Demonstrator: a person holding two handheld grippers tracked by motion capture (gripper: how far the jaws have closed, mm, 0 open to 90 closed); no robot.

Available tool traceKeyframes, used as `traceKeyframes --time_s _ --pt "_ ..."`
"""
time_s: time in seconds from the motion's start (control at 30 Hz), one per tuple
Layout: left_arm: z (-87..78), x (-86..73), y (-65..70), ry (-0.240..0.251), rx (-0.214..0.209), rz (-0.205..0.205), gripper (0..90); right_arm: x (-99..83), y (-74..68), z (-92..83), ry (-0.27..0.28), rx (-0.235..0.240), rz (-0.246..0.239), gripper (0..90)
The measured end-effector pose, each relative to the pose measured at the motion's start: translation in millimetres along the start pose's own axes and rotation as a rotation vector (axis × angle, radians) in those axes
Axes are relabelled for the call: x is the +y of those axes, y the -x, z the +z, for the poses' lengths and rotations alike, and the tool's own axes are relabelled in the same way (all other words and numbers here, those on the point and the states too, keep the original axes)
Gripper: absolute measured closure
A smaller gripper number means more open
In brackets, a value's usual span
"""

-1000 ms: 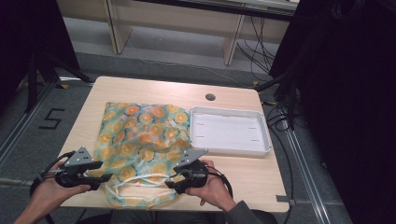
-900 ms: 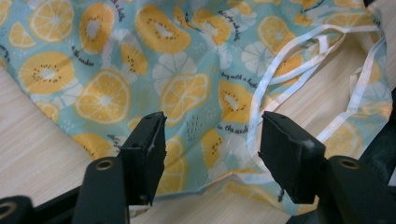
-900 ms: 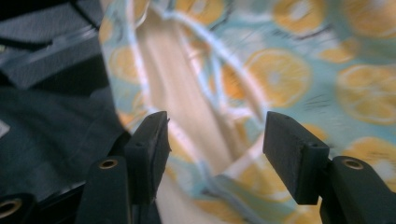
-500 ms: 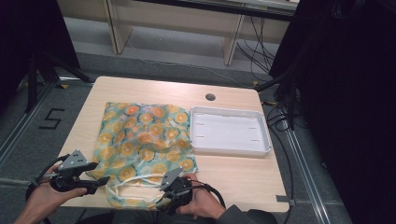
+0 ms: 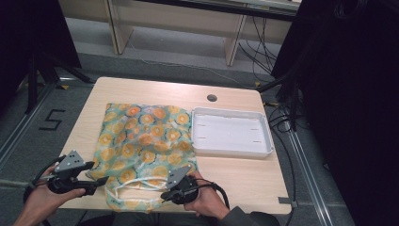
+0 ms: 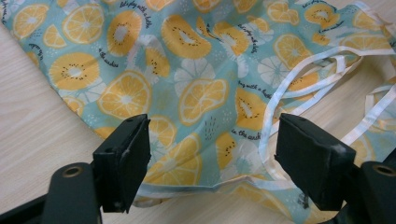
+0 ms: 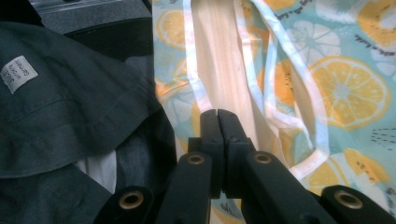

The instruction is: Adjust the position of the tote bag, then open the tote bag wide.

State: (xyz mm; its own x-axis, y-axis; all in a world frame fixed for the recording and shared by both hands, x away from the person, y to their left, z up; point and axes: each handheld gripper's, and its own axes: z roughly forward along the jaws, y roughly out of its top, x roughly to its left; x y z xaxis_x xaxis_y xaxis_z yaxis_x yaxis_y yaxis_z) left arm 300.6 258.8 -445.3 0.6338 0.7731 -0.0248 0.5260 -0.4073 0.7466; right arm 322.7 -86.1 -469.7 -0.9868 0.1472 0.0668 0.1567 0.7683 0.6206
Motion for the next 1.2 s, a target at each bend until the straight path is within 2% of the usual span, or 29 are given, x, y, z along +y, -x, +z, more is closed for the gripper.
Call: traceKeyframes --time_s 0.13,0.17,0.23,0.33,0.4,0.5,0.53,0.57,0.6,0.63,0.7,0.73,0.77,0.8,0.83,0.87,0.9,0.93,0.97,1.0,1.03,1.07,1.1,1.13,1.2 --pt "-0.3 -1.7 -1.7 0.011 0.001 -0.009 25.8 1.8 -4.5 -1.8 0.003 0.008 0.035 90.0" --pt "-1.1 -1.3 -2.3 0.004 0.006 -0.004 25.8 3.1 -3.6 -2.1 0.013 0.005 0.014 90.0" --pt "-1.0 -1.2 -2.2 0.019 0.015 -0.005 25.8 4.6 -4.3 -3.6 0.025 -0.005 0.010 90.0" --pt "-1.4 -0.5 -1.2 0.017 0.012 -0.008 25.8 4.1 -5.8 -6.1 0.038 -0.011 0.032 90.0" --pt "-0.3 -0.6 -0.2 0.028 0.014 -0.011 25.8 5.4 -4.2 -7.9 0.058 -0.011 0.026 90.0" --pt "-1.9 -0.4 -0.8 0.015 0.002 -0.002 25.7 9.1 -3.2 -12.2 0.088 -0.020 0.027 90.0" --pt "-2.2 -1.2 1.3 0.029 0.005 -0.027 25.6 9.8 -3.3 -13.3 0.095 -0.031 0.029 90.0" --pt "-2.9 -1.3 0.1 0.033 0.006 -0.006 25.6 11.2 -2.0 -15.7 0.108 -0.033 0.027 90.0" --pt "-4.7 -0.8 0.0 0.017 0.002 -0.017 25.4 12.1 -1.3 -16.8 0.118 -0.034 0.031 90.0" --pt "-4.1 -0.6 0.0 0.044 0.012 -0.013 25.1 13.4 0.0 -18.6 0.130 -0.038 0.035 90.0" --pt "-6.1 0.9 -1.3 0.034 0.008 -0.020 25.1 16.7 4.3 -21.8 0.148 -0.046 0.037 90.0" --pt "-6.0 0.7 -1.2 0.046 0.016 -0.018 25.0 17.7 5.3 -22.8 0.151 -0.047 0.048 90.0" --pt "-5.5 0.3 -1.2 0.058 0.015 -0.023 25.0 19.3 8.6 -23.9 0.160 -0.050 0.038 90.0" --pt "-7.4 1.3 -1.6 0.031 0.015 -0.020 25.0 20.9 12.0 -25.3 0.172 -0.051 0.029 90.0" --pt "-7.2 1.4 -1.7 0.037 0.011 -0.024 24.9 21.3 12.5 -26.8 0.173 -0.055 0.054 90.0" --pt "-4.3 1.0 0.3 0.082 0.004 -0.058 24.7 22.7 16.0 -28.5 0.178 -0.059 0.039 90.0" --pt "-7.7 1.8 -2.7 0.044 0.007 -0.020 24.7 22.9 17.3 -30.1 0.180 -0.067 0.052 90.0" --pt "-9.5 2.4 -3.0 0.036 0.022 -0.015 24.7 23.7 19.5 -31.9 0.187 -0.071 0.052 90.0" --pt "-8.9 1.8 -3.7 0.059 0.018 -0.033 24.7 24.6 21.1 -34.4 0.190 -0.079 0.061 90.0" --pt "-9.1 1.0 -4.3 0.084 0.035 -0.042 24.7 26.4 25.0 -37.8 0.203 -0.085 0.054 90.0" --pt "-10.4 1.6 -3.8 0.092 0.045 -0.067 24.6 27.6 27.0 -41.5 0.215 -0.104 0.077 90.0" --pt "-12.3 1.7 -4.8 0.111 0.052 -0.082 24.5 29.2 31.3 -43.8 0.228 -0.107 0.062 90.0" --pt "-14.6 2.3 -6.2 0.131 0.056 -0.084 24.4 31.1 36.1 -47.5 0.238 -0.115 0.066 90.0" --pt "-17.5 2.8 -6.9 0.151 0.073 -0.093 24.4 33.6 39.8 -50.6 0.251 -0.131 0.092 90.0" --pt "-23.0 3.9 -9.1 0.182 0.090 -0.114 24.4 39.6 51.6 -54.6 0.263 -0.168 0.089 90.0"
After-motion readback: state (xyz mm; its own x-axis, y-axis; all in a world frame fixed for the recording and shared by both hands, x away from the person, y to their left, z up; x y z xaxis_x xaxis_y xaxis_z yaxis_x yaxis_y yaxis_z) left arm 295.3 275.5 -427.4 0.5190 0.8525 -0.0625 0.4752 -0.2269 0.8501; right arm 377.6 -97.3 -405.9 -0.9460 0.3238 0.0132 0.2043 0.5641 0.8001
